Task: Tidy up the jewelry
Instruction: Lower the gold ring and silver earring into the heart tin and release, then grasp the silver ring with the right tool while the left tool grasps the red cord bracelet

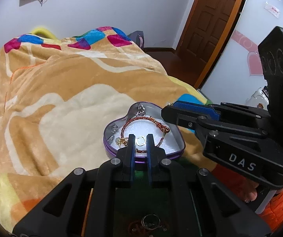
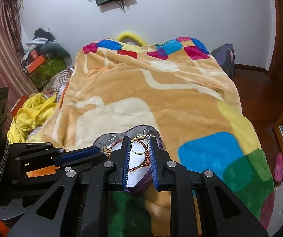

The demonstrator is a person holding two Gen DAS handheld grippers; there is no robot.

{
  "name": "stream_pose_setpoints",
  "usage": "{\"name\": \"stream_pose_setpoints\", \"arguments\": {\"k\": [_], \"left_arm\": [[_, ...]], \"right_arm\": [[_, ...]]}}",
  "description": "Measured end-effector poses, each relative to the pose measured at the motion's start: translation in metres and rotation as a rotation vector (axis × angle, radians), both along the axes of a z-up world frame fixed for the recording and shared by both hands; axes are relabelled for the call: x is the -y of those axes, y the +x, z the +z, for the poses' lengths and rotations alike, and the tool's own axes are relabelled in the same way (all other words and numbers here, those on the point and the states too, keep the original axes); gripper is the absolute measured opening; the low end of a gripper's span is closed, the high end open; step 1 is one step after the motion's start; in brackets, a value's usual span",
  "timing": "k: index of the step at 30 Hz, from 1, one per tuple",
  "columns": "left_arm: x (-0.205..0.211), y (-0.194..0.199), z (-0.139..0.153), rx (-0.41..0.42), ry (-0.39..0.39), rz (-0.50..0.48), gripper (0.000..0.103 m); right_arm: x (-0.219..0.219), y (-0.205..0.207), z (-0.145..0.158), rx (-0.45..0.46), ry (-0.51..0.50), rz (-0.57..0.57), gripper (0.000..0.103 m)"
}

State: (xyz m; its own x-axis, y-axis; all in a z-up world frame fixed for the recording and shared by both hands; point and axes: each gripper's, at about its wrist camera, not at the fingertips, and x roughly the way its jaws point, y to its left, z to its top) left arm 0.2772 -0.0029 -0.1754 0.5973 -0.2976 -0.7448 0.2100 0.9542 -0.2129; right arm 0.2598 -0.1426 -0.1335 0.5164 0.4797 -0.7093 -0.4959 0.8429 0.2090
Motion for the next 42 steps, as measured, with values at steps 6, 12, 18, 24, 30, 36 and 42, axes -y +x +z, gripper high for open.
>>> {"name": "stream_pose_setpoints", "arguments": {"k": [6,12,18,24,30,36,42], "left_arm": [[-0.004,0.001,-0.001,-0.01,-0.015,0.005,0.009],[-0.006,-0.005,0.001,-0.008,-0.014,0.024,0.009],[-0.008,-0.014,0.012,0.019,0.019,0.037,0.009],[-0.016,-0.023,0.025,0.046,0.041,0.053,0.013],[-0.023,-0.033,0.037,0.063,0.041,0.07,0.021],[-0.028,-0.051,0.042,0.069,0.051,0.081,0.032],[-0.033,-0.064,0.028,0.021,0.076,0.084,0.034]], "right_arm": [[-0.002,0.002,-0.002,-0.013,-0.008,0.016,0.017],[-0.003,0.003,-0.002,-0.02,-0.004,0.005,0.017],[-0.009,0.001,0.0,-0.025,-0.032,0.019,0.017],[-0.008,-0.005,0.007,-0.006,-0.049,0.009,0.017],[-0.005,-0.02,0.02,0.036,-0.068,-0.005,0.018],[-0.005,-0.036,0.025,0.043,-0.063,-0.002,0.019],[-0.005,-0.053,0.02,0.035,-0.07,0.002,0.024]]}}
